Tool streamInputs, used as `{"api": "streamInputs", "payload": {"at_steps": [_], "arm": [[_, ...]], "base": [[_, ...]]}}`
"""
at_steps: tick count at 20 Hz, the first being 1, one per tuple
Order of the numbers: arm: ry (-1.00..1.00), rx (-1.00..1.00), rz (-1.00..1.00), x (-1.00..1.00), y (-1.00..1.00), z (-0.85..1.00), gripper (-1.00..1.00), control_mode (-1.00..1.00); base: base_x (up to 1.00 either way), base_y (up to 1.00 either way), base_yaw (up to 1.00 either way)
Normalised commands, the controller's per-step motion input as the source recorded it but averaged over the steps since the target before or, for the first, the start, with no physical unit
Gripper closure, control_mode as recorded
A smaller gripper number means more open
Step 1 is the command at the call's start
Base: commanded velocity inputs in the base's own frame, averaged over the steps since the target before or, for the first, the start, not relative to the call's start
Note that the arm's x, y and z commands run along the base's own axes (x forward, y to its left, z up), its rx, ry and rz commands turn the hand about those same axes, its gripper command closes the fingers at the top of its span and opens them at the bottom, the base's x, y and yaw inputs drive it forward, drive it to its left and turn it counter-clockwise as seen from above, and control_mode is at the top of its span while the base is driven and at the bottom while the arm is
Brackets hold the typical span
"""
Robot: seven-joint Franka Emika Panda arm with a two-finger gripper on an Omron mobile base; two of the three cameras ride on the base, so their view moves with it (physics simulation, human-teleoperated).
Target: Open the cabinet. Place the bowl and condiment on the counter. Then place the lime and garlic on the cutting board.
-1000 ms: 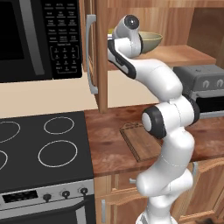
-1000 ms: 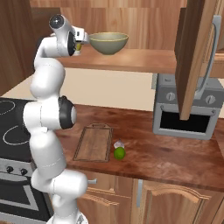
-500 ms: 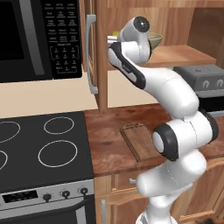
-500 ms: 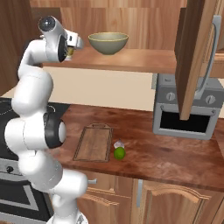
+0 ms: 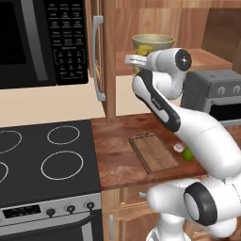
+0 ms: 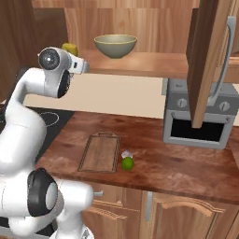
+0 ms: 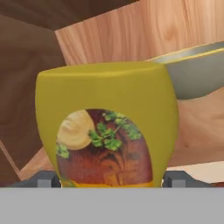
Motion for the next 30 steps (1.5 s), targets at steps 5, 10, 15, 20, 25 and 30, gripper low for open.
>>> {"api": "streamInputs", "payload": {"at_steps": [5,10,15,20,25,30], "arm": [[-0.01,0.07,0.14,-1.0,-0.24,-0.36,1.0,-1.0],[0.0,0.01,0.34,-0.4,-0.05,-0.86,1.0,-1.0],[-0.03,0.0,0.37,0.19,0.0,-0.91,1.0,-1.0],[-0.02,-0.02,0.33,0.3,0.14,-0.77,1.0,-1.0],[0.0,-0.07,0.27,0.35,0.37,-0.7,1.0,-1.0],[-0.1,-0.22,0.15,0.14,0.16,-0.38,1.0,-1.0]], "base": [[0.0,0.0,0.0],[0.0,0.0,0.0],[0.0,0.0,0.0],[0.0,0.0,0.0],[0.0,0.0,0.0],[0.0,0.0,0.0]]}}
